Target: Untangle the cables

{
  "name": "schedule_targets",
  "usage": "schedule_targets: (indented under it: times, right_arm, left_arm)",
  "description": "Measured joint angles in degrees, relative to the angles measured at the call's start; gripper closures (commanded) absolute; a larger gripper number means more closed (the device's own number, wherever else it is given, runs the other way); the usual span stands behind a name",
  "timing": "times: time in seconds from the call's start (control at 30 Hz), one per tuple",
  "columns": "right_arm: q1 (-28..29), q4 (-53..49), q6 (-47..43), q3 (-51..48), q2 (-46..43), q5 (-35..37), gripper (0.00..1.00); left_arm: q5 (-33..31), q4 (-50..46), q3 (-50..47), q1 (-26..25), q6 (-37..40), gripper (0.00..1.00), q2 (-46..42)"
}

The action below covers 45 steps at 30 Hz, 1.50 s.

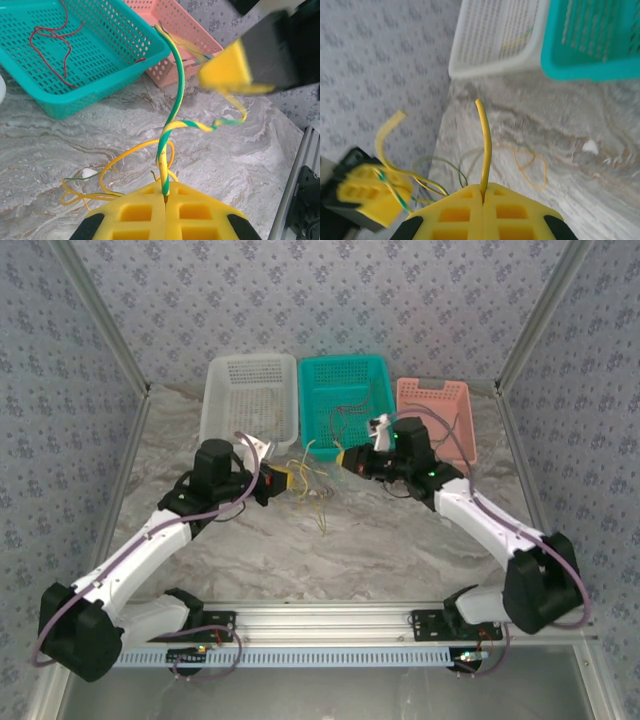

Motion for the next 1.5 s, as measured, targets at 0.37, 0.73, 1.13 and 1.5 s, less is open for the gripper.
schedule_targets:
  times: [0.37,0.73,1.13,1.5]
  right_arm:
    - [0.2,2.8,8.2,0.0,-10.9,20.1,1.00]
    - [0.0,3.9,9.1,5.9,-8.5,29.7,1.00]
    - [-1.6,-21.3,-1.7,34.9,6.8,20.7,0.65]
    - [-2.9,-26.9,-5.3,12.6,-20.9,30.3,0.71]
  left_arm:
    - [-7.6,-0.5,0.1,-10.0,-0.9,1.00,5.2]
    - [-13.1,0.3,7.3,-19.2,1.6,1.00,13.7]
    - [-10.2,2.0,9.2,-15.6,-2.7,1.00,14.4]
    - [-2.6,1.3,7.7,-10.8,-11.0,1.00,12.0]
